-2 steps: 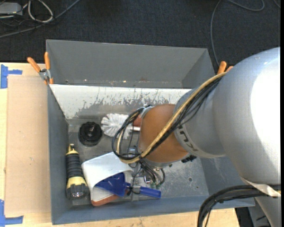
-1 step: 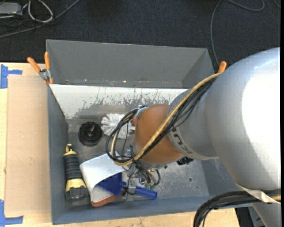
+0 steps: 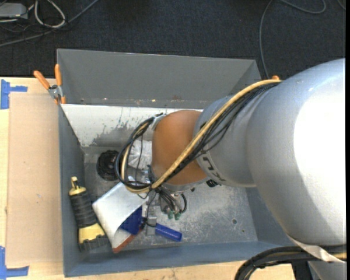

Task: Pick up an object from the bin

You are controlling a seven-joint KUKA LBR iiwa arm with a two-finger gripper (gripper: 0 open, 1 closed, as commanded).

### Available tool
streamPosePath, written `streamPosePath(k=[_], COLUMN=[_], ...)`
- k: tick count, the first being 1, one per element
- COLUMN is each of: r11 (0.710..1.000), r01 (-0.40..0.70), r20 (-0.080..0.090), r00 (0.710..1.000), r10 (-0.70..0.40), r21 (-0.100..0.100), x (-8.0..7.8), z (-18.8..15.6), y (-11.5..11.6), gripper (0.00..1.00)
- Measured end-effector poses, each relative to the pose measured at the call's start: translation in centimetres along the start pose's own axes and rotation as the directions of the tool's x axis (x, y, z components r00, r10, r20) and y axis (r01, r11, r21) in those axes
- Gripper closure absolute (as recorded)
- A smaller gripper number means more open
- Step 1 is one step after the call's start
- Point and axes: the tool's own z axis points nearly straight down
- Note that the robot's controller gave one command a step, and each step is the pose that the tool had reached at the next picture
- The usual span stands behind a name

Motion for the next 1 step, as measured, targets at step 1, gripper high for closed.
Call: streamPosePath(k=[1], r11=[0.994], r01=[-0.108], r20=[0.013], r00=[0.994], r10=[0.108], r21=[0.005], x=[2.02], z=[2.2], y=[-2.67], gripper=[1.0])
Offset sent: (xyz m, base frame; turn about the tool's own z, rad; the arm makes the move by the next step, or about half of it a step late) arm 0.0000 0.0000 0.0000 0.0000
